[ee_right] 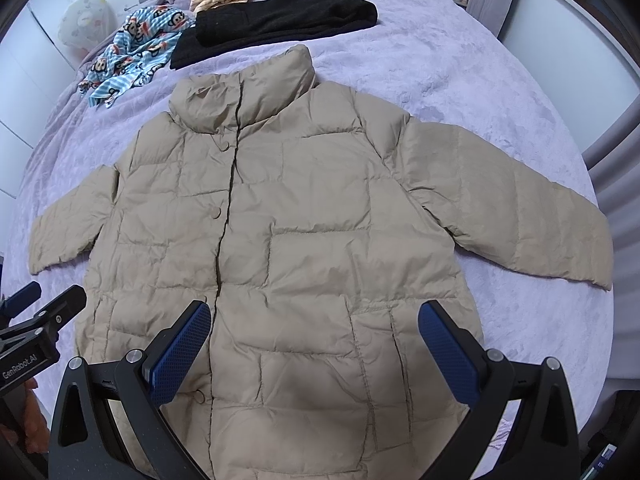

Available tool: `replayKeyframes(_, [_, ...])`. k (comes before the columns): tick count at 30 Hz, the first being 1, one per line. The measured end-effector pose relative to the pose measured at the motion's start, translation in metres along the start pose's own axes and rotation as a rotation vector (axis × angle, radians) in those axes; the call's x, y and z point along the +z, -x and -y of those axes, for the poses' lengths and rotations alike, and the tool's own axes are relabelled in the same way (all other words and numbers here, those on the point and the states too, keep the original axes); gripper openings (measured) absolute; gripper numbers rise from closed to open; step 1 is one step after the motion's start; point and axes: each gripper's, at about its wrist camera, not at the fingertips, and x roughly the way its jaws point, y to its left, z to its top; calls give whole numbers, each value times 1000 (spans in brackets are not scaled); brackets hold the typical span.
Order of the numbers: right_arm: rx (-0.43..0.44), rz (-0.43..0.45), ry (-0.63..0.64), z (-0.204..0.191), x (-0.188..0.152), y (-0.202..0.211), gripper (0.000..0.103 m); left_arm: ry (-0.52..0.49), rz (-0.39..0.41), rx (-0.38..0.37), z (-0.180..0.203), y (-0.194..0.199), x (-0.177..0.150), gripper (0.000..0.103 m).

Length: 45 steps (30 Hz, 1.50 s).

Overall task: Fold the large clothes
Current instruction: 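Grasp the jacket sleeve nearest the left tool with the left tool, then fold the held sleeve across the jacket front with the left tool, release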

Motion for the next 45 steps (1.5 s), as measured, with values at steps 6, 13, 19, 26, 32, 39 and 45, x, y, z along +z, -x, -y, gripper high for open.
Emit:
replayKeyframes(6, [61, 30, -29, -7, -3, -2, 103, 69, 1, -69, -42, -24, -7, 103])
replayKeyframes(13, [101, 18, -53, -46, -9, -25, 103, 131, 27, -173, -113, -52, -6, 103])
replayKeyframes(19, [132, -68, 4, -109, -21, -56, 103, 377, 97, -315, -231, -82, -1, 103])
replayKeyframes(26, [195, -103, 43, -174, -35, -89, 103, 646, 120, -298, -360, -136, 2, 103])
replayKeyframes(32, [211, -103, 57, -207, -31, -107, 103, 729, 183, -278, -411, -165, 43, 103])
replayKeyframes(39, [215, -81, 51, -223, -15, -114, 103, 650, 246, -216, -410, -160, 81, 61])
replayKeyframes(45, [232, -35, 78, -243, 11, -117, 103, 473, 297, -241, -391, -134, 90, 10])
